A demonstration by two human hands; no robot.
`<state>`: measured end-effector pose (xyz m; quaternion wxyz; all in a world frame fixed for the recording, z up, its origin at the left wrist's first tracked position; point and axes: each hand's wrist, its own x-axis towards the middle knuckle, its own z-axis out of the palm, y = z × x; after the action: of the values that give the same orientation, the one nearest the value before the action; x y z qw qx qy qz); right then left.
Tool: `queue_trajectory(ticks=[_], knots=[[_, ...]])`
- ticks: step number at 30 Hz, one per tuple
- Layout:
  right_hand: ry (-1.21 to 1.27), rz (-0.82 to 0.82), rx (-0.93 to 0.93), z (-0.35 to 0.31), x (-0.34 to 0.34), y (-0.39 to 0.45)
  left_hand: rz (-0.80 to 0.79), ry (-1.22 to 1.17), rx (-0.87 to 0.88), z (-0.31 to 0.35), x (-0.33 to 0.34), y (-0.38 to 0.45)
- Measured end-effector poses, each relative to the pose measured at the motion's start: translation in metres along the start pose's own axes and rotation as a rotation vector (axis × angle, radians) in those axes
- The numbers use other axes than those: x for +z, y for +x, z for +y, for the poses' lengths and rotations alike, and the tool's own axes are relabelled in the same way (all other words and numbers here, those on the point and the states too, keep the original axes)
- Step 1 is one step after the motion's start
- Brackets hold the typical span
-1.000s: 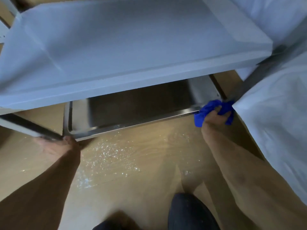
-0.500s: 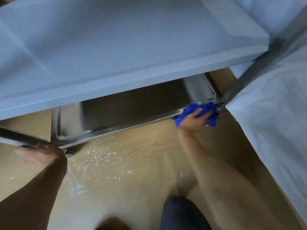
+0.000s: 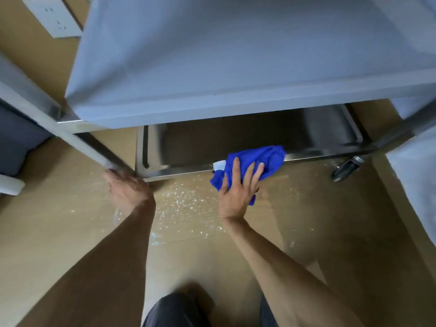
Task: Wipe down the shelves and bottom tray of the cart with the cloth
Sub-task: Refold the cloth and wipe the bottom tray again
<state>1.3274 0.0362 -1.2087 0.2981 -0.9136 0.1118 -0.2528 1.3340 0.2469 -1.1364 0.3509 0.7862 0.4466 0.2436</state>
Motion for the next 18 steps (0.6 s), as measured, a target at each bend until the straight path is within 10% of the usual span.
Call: queue_trajectory(ticks=[5, 11, 18], knots=[[-0.057, -0.392, -0.627, -0.094, 0.040, -0.044, -0.122, -0.060, -0.045, 0.001, -0.019, 0.010], [-0.087, -0.390, -0.539, -0.134, 0.049, -0.038, -0.192, 0.039, 0.038, 0.003, -0.036, 0.018], [-0.152, -0.222, -0.348, -0.014, -0.010, 0.018, -0.245, -0.005, 0.041, 0.002, -0.040, 0.020]])
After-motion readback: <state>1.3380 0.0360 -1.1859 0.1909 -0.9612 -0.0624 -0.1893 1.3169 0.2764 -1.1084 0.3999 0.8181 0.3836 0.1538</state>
